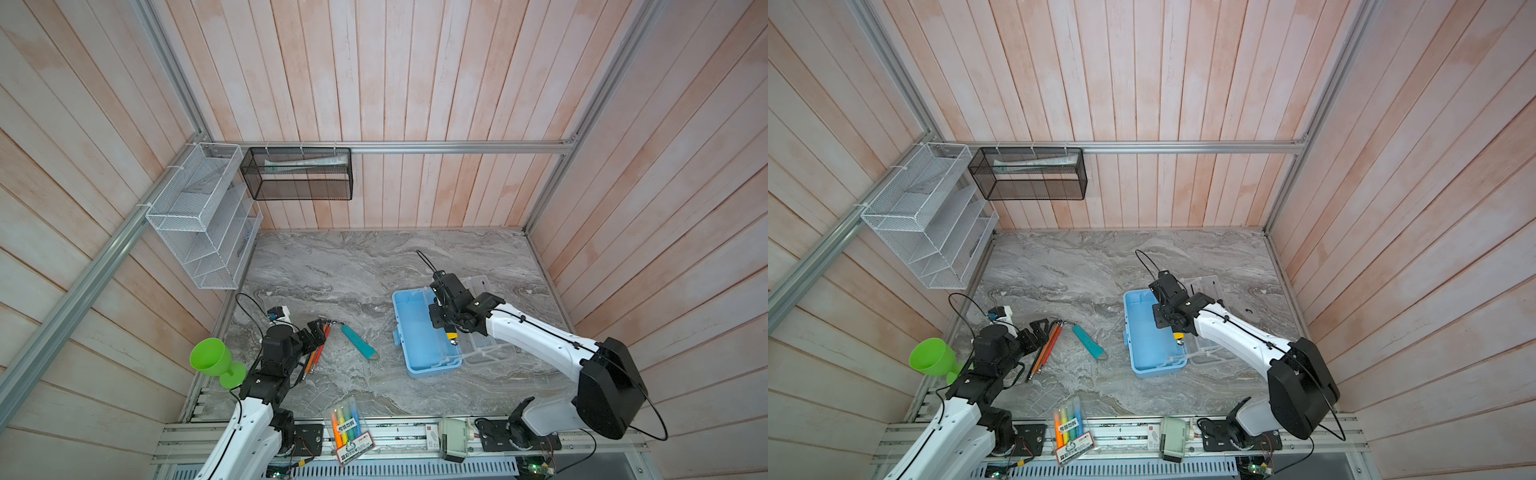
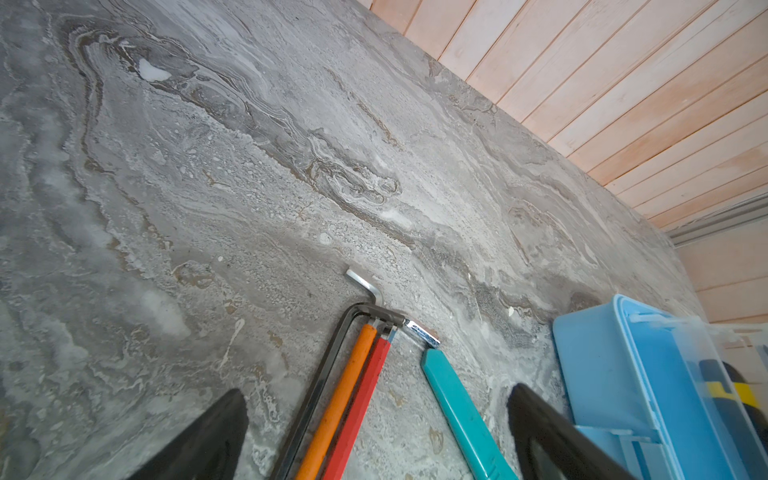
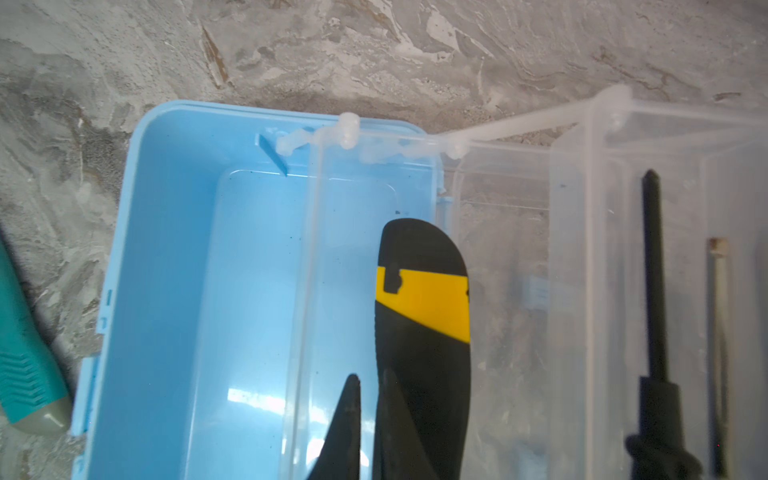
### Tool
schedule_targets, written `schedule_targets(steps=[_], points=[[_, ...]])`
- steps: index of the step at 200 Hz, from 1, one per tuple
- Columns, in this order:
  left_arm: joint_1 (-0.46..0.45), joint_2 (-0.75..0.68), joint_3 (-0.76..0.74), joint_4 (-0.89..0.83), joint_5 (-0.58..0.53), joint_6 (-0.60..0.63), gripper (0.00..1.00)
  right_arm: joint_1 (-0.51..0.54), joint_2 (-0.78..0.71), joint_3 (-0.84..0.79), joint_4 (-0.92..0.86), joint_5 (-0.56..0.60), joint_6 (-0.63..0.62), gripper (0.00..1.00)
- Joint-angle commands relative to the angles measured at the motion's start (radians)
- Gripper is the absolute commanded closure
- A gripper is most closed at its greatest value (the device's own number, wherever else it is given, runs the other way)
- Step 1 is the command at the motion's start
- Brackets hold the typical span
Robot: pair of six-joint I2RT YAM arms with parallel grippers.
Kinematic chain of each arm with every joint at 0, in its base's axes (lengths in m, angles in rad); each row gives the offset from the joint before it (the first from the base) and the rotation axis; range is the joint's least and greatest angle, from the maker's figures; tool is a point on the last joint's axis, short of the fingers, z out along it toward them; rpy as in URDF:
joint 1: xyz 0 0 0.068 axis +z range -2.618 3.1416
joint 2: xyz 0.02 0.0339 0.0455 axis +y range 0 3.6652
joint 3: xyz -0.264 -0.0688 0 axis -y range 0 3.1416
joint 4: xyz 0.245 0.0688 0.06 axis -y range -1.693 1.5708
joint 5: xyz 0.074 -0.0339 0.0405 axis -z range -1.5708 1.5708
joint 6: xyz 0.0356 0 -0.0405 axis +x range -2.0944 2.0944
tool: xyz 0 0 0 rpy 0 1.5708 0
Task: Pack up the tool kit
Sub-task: 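Lower the yellow-black knife into the box beside the screwdrivers and release, then move the right gripper back over the teal utility knife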
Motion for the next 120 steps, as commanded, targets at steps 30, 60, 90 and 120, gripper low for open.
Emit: schedule_targets(steps=[30, 60, 90, 120], points=[[-0.005, -0.006, -0.012, 0.006, -0.016, -0.002, 0.01, -0.012, -0.09, -0.006, -0.002, -0.022, -0.028, 0.89], [-0.004, -0.012, -0.013, -0.001, -0.023, -0.006, 0.01, 0.051, -0.1, 0.028, 0.038, -0.084, -0.088, 0.82], [-0.005, -0.025, -0.015, -0.012, -0.046, -0.018, 0.01, 0.192, -0.054, 0.078, 0.1, -0.137, -0.134, 0.71], [-0.004, -0.028, -0.014, -0.02, -0.059, -0.025, 0.01, 0.324, 0.046, 0.132, 0.147, -0.165, -0.17, 0.59]])
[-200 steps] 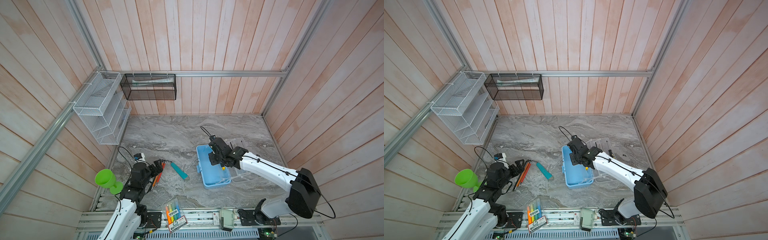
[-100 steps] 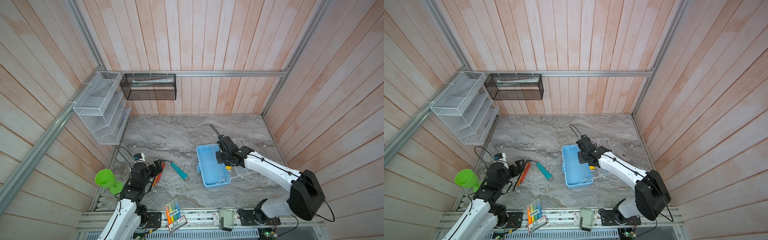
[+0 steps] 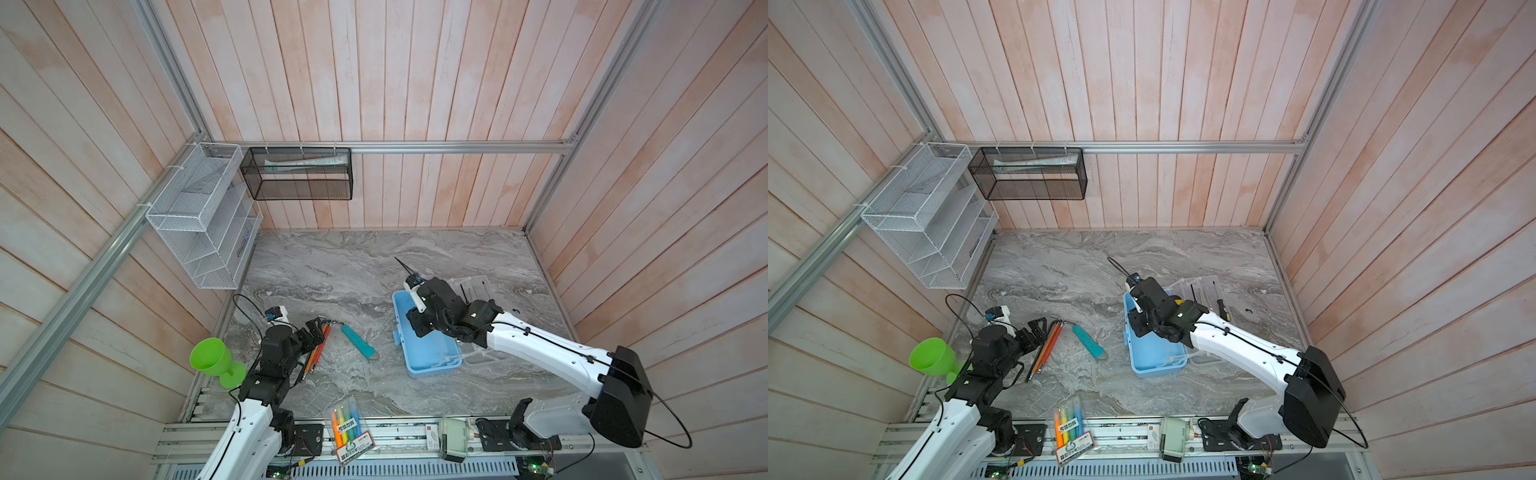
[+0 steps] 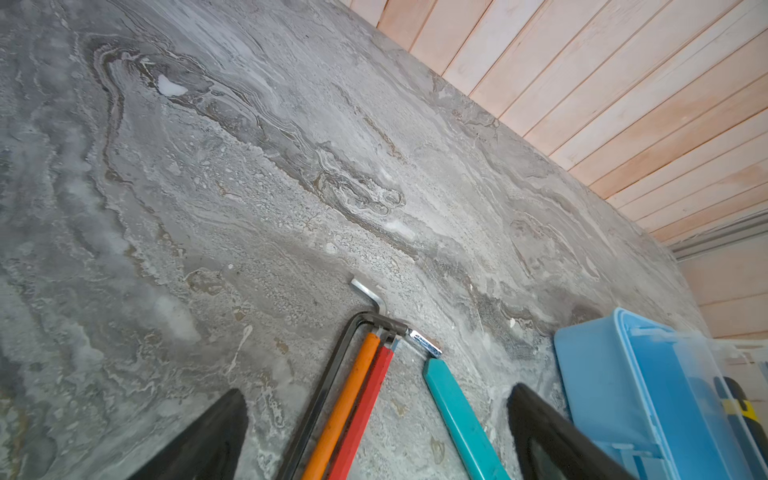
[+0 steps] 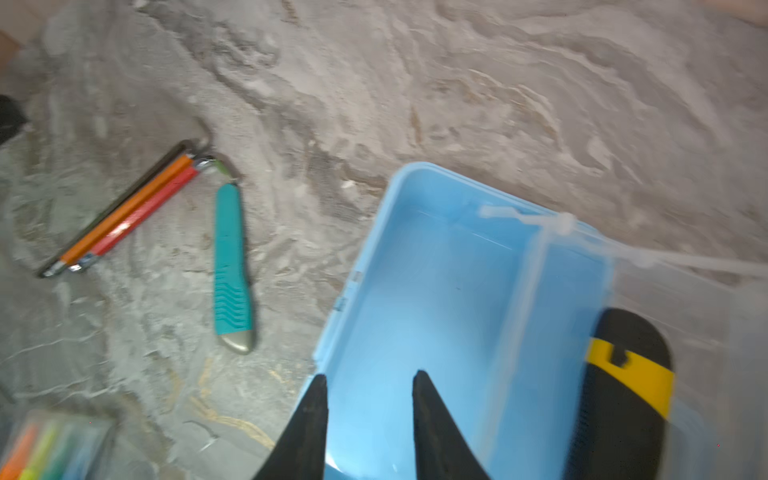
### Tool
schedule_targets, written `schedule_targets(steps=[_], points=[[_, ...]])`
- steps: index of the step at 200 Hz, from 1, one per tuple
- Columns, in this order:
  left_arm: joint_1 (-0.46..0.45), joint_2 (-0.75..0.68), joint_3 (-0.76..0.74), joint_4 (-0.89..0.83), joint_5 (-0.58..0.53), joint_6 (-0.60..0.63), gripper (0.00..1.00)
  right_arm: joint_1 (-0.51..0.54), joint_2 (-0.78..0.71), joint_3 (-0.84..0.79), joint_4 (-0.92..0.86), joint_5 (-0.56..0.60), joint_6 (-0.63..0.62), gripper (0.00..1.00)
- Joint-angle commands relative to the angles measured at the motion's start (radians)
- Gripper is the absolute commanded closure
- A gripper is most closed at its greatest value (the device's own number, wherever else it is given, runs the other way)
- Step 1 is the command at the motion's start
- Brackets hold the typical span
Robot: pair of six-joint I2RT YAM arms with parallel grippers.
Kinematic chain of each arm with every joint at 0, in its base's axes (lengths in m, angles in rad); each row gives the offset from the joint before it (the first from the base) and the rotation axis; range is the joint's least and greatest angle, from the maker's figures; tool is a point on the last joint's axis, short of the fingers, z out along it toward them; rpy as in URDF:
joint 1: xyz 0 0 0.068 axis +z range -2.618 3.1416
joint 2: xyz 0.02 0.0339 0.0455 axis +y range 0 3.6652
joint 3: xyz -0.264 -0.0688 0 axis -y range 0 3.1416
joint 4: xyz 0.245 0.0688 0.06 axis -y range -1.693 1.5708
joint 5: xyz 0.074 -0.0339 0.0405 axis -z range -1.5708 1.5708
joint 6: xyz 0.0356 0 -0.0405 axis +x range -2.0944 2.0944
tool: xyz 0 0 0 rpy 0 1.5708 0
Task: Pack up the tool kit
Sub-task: 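Move the right gripper back over the teal utility knife, then lower the right gripper and close it on the teal utility knife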
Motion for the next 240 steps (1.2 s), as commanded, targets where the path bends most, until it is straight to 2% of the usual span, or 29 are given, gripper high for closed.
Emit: schedule_targets(steps=[1, 57, 89, 148, 201, 240], points=[[-0.005, -0.008, -0.014, -0.018, -0.029, -0.014, 0.01, 0.075, 0.077, 0.05, 0.054, -0.048, -0.048, 0.59], [-0.005, -0.017, -0.012, -0.034, -0.042, -0.022, 0.0, 0.209, 0.287, 0.093, 0.163, -0.098, -0.072, 0.43], [-0.004, -0.031, -0.013, -0.048, -0.052, -0.029, 0.0, 0.236, 0.408, 0.15, 0.15, -0.082, -0.086, 0.41], [-0.004, -0.065, -0.02, -0.057, -0.06, -0.033, 0.0, 0.239, 0.556, 0.268, 0.077, 0.015, -0.129, 0.4], [-0.005, -0.065, -0.021, -0.057, -0.061, -0.033, 0.0, 0.238, 0.641, 0.302, 0.047, 0.057, -0.115, 0.39], [-0.005, -0.064, -0.021, -0.058, -0.061, -0.034, 0.0, 0.234, 0.642, 0.282, 0.038, 0.108, -0.089, 0.39]])
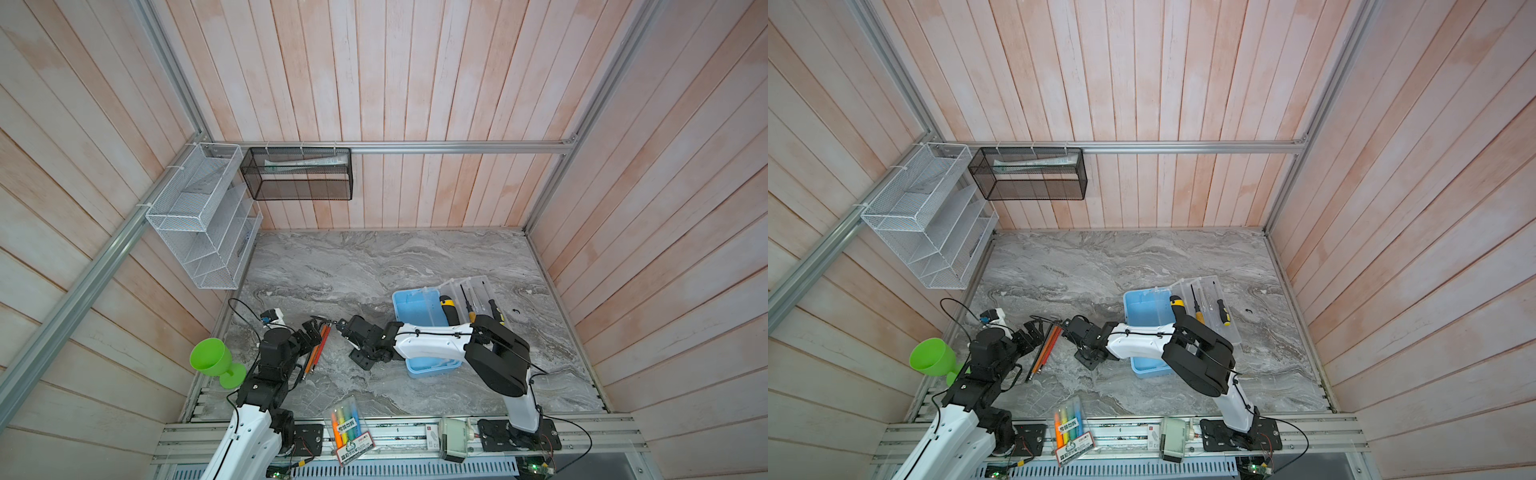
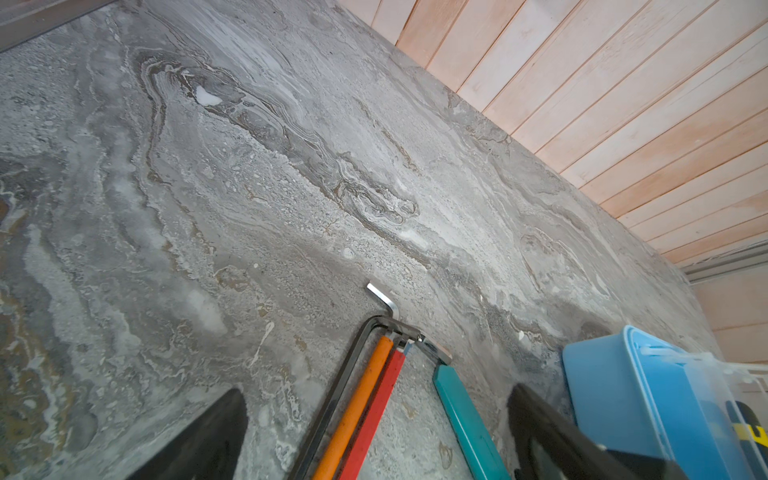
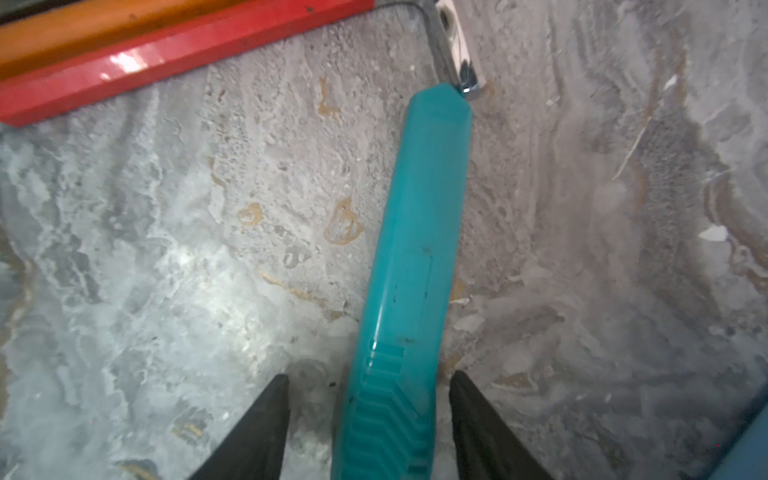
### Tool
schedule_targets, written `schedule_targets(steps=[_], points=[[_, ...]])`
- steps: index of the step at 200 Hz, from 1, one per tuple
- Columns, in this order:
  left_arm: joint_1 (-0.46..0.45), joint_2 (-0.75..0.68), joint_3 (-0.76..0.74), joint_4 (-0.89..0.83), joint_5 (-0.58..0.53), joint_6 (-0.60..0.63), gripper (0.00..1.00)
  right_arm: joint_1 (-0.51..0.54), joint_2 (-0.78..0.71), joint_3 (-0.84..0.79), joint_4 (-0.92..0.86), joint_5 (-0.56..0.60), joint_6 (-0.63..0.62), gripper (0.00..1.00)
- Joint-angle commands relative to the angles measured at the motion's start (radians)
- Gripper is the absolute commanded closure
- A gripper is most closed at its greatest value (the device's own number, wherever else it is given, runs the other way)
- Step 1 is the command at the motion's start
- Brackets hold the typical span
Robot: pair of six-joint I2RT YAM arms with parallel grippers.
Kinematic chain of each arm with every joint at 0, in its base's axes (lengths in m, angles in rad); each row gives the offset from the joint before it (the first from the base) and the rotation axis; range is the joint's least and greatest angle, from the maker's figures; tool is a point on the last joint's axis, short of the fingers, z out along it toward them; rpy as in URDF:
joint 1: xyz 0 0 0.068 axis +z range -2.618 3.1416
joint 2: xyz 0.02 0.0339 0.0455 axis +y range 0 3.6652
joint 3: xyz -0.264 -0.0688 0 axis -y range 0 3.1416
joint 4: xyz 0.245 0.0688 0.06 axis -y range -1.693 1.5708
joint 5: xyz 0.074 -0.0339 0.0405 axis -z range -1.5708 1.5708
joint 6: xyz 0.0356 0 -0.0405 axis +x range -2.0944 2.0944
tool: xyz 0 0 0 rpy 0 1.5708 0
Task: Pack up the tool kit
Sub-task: 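Lower the right gripper and close it on the teal utility knife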
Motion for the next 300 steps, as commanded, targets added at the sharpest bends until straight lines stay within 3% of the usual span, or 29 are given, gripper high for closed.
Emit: schedule_targets(steps=[1, 60, 186, 259, 300], points=[[-0.005, -0.008, -0.019, -0.006, -0.013, -0.007, 0.0, -0.001, 0.009, 0.002, -0.038, 0.063, 0.024, 0.4], [-0.004, -0.008, -0.019, -0.006, -0.013, -0.008, 0.0, -0.02, 0.017, -0.022, -0.042, 0.046, 0.04, 0.44], [-0.005, 0.012, -0.018, 0.002, -0.016, -0.01, 0.0, -0.019, -0.007, -0.051, -0.012, 0.046, 0.156, 0.86], [-0.005, 0.069, -0.007, 0.025, 0.001, 0.001, 0.01, -0.02, -0.101, -0.098, 0.008, 0.063, 0.196, 1.0], [-0.005, 0.068, -0.006, 0.015, -0.019, -0.01, 0.01, -0.021, -0.135, -0.119, 0.041, 0.067, 0.193, 1.0]])
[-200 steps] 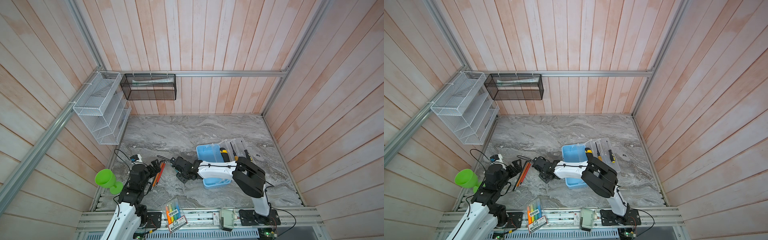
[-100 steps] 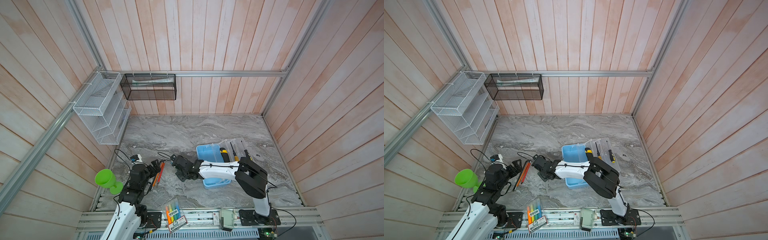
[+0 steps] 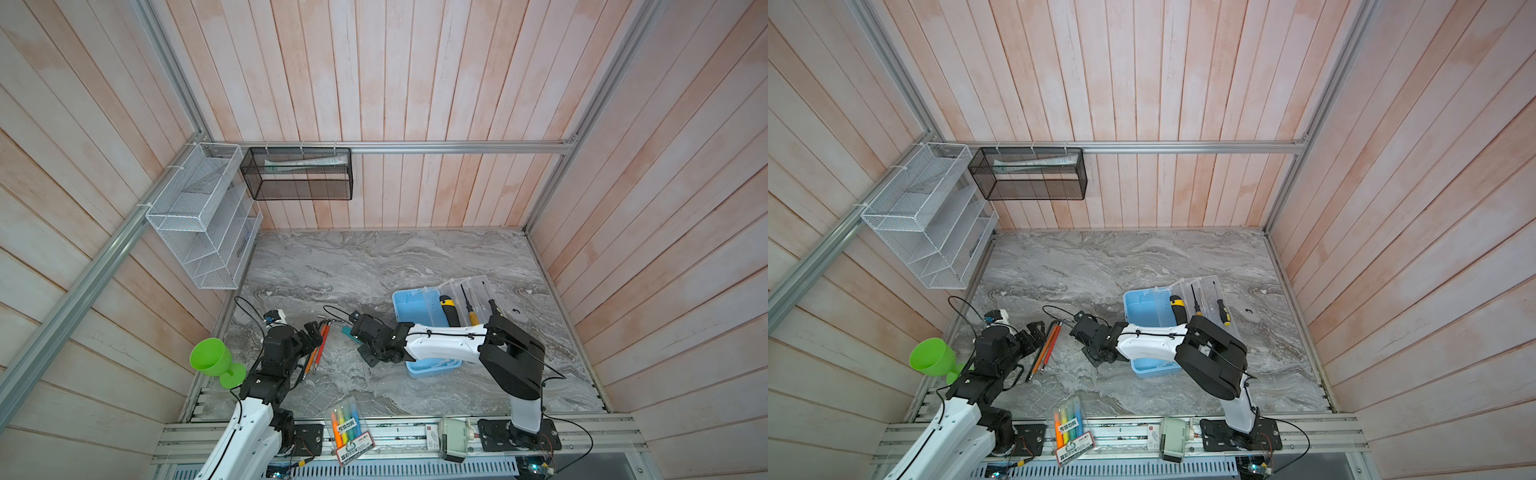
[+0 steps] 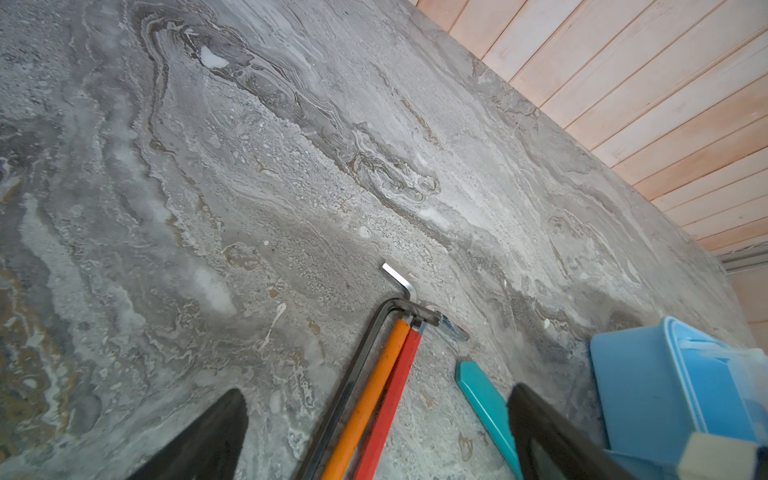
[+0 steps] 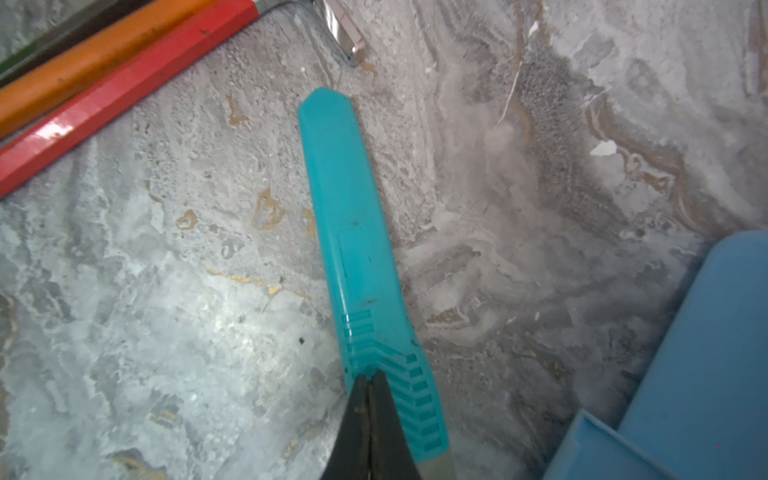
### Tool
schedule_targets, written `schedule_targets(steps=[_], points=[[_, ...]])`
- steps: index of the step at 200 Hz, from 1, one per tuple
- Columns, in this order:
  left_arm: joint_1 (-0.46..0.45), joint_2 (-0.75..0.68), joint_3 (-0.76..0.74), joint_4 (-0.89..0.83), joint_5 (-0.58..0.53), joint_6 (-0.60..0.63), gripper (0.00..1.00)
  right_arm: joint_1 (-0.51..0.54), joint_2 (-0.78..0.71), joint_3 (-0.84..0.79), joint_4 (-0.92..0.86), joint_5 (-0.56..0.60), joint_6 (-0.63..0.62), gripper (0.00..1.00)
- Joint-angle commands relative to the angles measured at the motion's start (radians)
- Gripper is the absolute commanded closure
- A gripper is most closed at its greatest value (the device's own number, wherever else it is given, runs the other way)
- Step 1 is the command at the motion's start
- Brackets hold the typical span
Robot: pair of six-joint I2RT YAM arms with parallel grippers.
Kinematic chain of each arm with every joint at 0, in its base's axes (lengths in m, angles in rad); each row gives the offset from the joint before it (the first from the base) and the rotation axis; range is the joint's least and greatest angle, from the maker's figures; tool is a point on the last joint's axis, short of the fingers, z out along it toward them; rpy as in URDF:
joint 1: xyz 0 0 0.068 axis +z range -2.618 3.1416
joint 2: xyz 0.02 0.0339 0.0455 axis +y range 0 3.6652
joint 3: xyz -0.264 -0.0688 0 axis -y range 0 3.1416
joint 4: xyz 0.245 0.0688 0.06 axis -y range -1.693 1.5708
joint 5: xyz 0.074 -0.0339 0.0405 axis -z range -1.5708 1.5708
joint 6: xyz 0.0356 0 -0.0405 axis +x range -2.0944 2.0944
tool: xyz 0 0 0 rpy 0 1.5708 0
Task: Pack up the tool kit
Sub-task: 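Lower the right gripper and close it on the teal utility knife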
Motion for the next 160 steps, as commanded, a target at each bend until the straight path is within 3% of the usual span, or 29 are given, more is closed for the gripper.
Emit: schedule_targets(steps=[1, 54, 67, 83, 102, 160], points=[[-0.005, -0.009, -0.006, 0.014, -0.018, -0.005, 0.01, -0.006, -0.036, -0.008, 0.0, 0.012, 0.013, 1.0], [-0.006, -0.039, -0.015, 0.008, -0.014, -0.004, 0.01, -0.012, -0.089, -0.018, -0.008, 0.024, 0.025, 1.0], [-0.006, -0.038, -0.015, 0.009, -0.014, -0.004, 0.01, -0.018, -0.1, -0.024, 0.009, -0.025, 0.006, 1.0], [-0.005, -0.039, -0.013, 0.008, -0.017, -0.005, 0.01, -0.02, -0.087, -0.006, -0.01, -0.08, -0.07, 0.71], [-0.006, -0.045, -0.014, 0.007, -0.016, -0.005, 0.01, -0.022, -0.058, 0.013, -0.039, -0.094, -0.162, 0.51], [-0.006, -0.079, -0.023, -0.002, -0.018, -0.007, 0.0, -0.046, 0.034, 0.046, -0.054, -0.099, -0.282, 0.42]])
